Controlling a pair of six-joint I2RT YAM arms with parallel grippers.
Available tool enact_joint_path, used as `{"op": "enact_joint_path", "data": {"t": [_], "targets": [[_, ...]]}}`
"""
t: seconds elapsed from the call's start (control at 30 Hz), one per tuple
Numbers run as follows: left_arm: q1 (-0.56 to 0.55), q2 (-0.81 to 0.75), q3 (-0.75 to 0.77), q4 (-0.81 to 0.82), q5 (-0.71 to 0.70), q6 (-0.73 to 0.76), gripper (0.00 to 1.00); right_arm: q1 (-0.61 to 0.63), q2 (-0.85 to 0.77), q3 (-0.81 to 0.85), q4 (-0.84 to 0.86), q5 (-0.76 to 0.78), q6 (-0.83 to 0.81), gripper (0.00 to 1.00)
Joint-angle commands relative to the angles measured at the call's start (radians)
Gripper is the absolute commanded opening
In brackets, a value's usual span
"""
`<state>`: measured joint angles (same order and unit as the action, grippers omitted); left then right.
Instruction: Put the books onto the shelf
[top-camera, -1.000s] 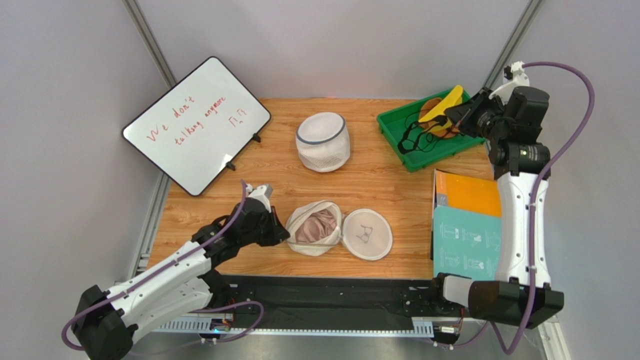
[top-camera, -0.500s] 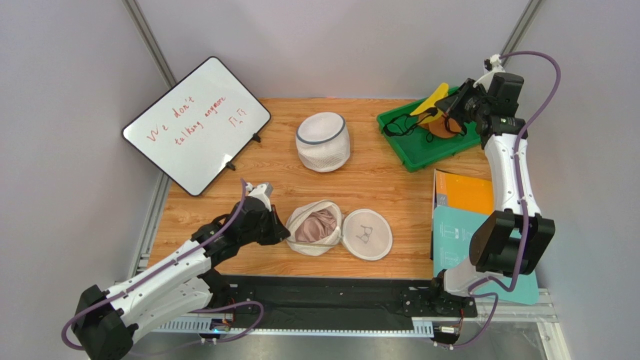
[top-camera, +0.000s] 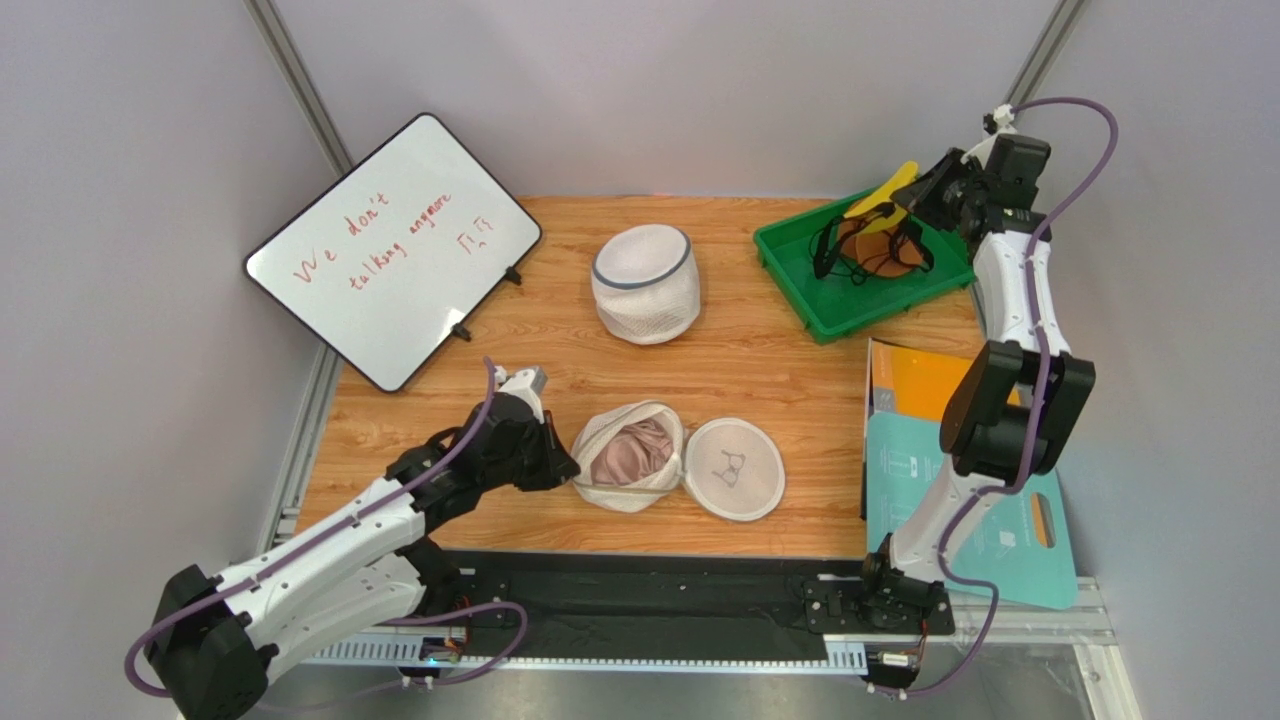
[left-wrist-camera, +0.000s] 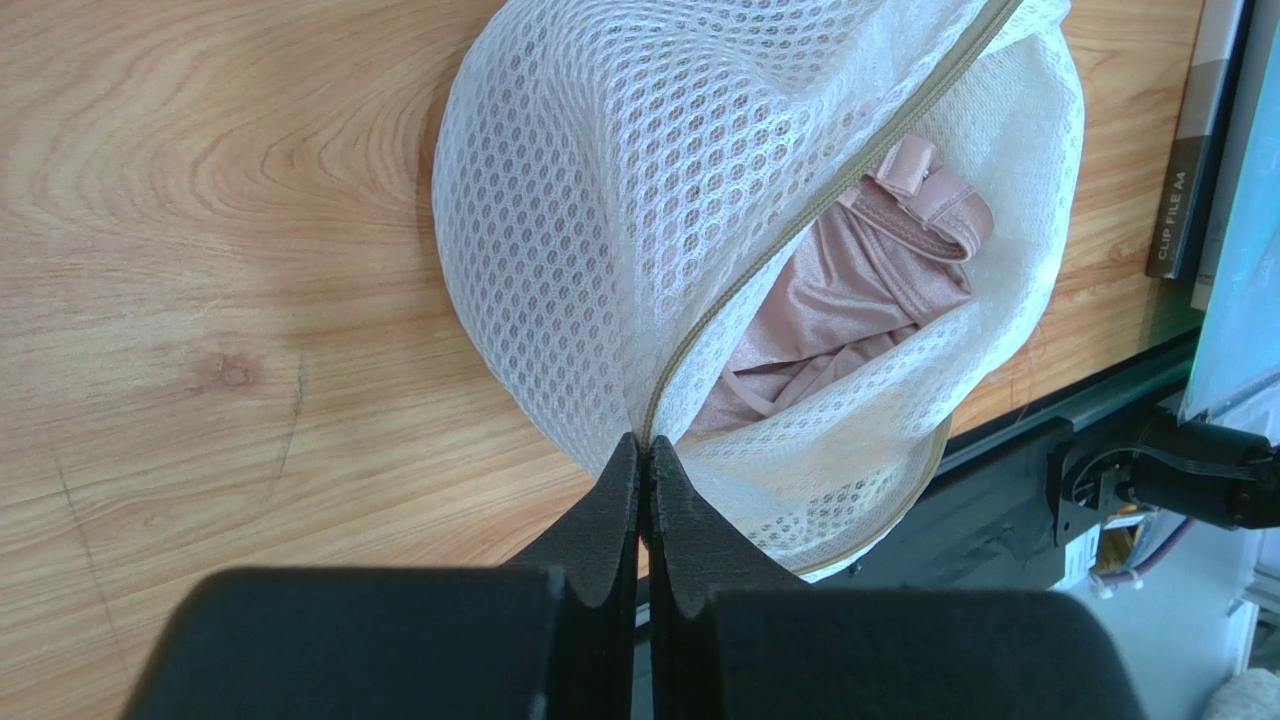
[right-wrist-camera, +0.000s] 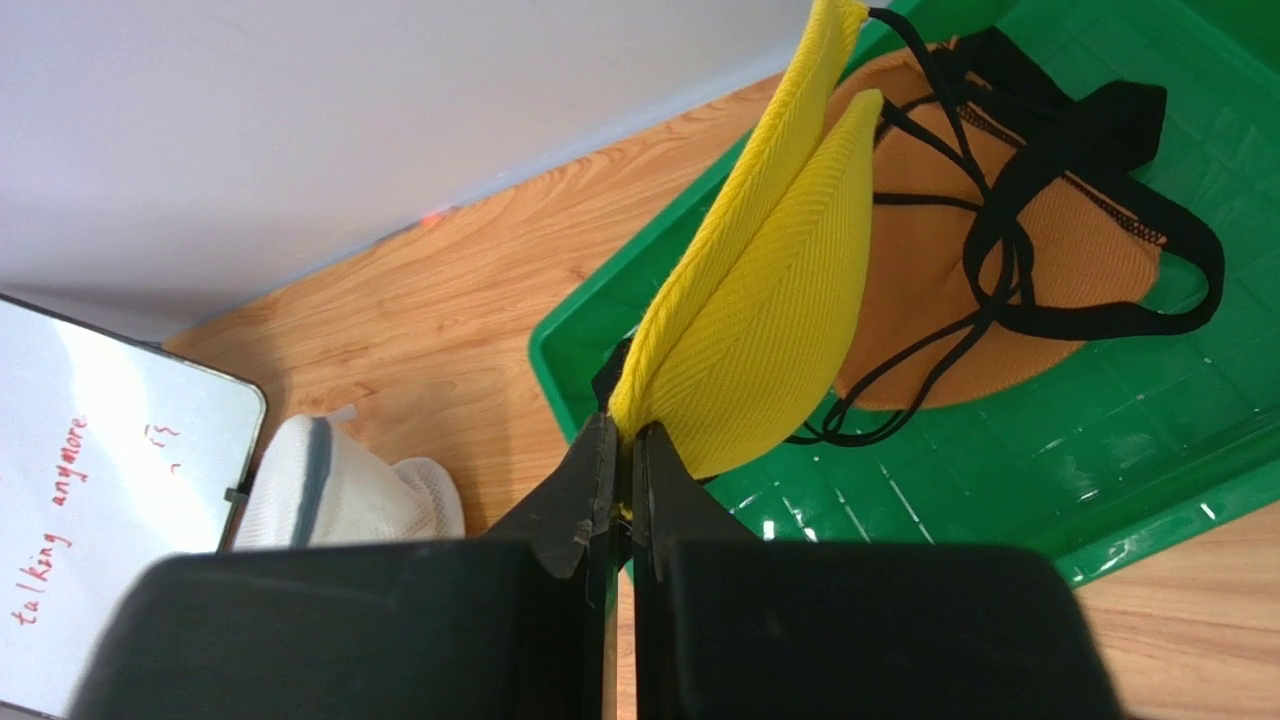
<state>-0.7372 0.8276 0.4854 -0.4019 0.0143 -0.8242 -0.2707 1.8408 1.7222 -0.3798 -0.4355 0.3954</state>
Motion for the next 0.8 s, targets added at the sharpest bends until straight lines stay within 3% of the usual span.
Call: {"op": "enact_joint_path", "data": {"t": [0.0, 0.1, 0.13, 0.17, 0.2, 0.27, 0.3, 0.37, 0.4, 0.53, 0.77], "targets": [[0.005, 0.007, 0.044, -0.005, -0.013, 0.0, 0.0, -0.002, 0.075, 0.086, 0.03, -0.011, 0.005, 0.0], [0.004, 0.018, 0.044, 0.006, -0.011, -0.001, 0.0, -0.002, 0.095, 0.08, -0.019, 0.077, 0.003, 0.0], [0.004, 0.021, 0.045, 0.008, -0.013, -0.003, 0.0, -0.002, 0.097, 0.083, -0.048, 0.116, 0.005, 0.05], [0.004, 0.022, 0.047, 0.011, -0.013, -0.001, 0.0, -0.002, 0.095, 0.091, -0.089, 0.173, 0.013, 0.17], [0.005, 0.03, 0.047, 0.011, -0.013, -0.001, 0.0, -0.002, 0.091, 0.094, -0.156, 0.276, 0.02, 0.45], [0.004, 0.033, 0.05, 0.011, -0.013, 0.0, 0.0, -0.002, 0.055, 0.068, -0.188, 0.354, 0.02, 0.62], [0.004, 0.038, 0.051, 0.011, -0.008, 0.002, 0.0, -0.002, 0.038, 0.056, -0.194, 0.407, 0.014, 0.82], [0.004, 0.041, 0.058, 0.011, -0.007, 0.007, 0.0, -0.002, -0.009, 0.024, -0.195, 0.47, 0.007, 0.86], [0.004, 0.039, 0.058, 0.011, -0.005, 0.007, 0.0, -0.002, -0.024, 0.017, -0.202, 0.48, 0.002, 1.0], [0.004, 0.035, 0.061, 0.012, -0.007, 0.004, 0.0, -0.002, -0.087, 0.01, -0.217, 0.482, -0.018, 1.0], [0.004, 0.016, 0.053, 0.021, -0.011, -0.007, 0.0, 0.057, -0.253, -0.102, -0.225, 0.274, -0.013, 0.95]]}}
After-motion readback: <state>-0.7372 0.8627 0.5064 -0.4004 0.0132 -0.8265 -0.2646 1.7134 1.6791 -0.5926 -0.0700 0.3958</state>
